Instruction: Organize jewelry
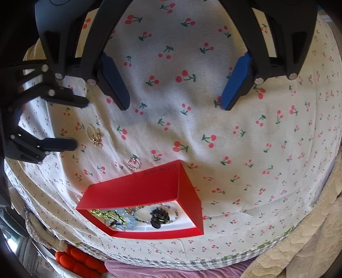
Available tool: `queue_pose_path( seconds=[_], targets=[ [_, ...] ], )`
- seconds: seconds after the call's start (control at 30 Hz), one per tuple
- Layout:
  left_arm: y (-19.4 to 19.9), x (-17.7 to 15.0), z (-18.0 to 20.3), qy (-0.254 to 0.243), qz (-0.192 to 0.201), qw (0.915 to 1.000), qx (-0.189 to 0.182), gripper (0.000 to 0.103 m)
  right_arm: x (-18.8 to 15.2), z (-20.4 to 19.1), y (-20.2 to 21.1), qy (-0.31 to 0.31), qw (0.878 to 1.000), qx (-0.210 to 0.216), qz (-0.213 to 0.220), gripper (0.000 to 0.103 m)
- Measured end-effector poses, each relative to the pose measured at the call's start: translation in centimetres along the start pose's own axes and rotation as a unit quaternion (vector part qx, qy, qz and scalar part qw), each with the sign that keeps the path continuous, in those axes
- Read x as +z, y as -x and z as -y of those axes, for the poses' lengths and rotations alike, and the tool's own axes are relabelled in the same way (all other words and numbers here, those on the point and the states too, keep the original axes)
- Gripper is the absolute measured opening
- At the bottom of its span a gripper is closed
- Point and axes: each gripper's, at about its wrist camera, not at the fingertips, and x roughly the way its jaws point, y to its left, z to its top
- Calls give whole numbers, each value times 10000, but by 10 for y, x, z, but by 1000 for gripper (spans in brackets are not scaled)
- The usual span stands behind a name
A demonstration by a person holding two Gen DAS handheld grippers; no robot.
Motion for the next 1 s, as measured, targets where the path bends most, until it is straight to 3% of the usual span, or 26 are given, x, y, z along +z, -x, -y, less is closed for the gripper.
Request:
queue_pose_path(
  seconds=[0.17, 0.23, 0.37, 0.63, 0.77, 1.0],
  targets=[
    [-2, 0, 4, -45, -12, 10000, -76, 87, 3, 3, -7, -94, 9999, 82, -33, 57],
    [-2, 0, 6, -51, 1, 9999, -133, 87, 6, 5, -10, -142, 9998, 100, -85, 48],
    [-5, 3, 7, -47, 3, 9998, -211, 87, 7, 9, -14, -150, 9998, 99, -129, 40],
    [-12, 18, 12, -6, 65, 9993, -358, 87, 1, 14, -13, -25, 9998, 123, -142, 9],
    [-14, 21, 16, -37, 131, 9991, -398, 86, -4, 15, -8, 51, 9998, 73, -171, 4],
    [-19, 25, 25, -148, 185, 9989, -412, 75, -10, 24, 2, -31, 9998, -88, -163, 3]
  ],
)
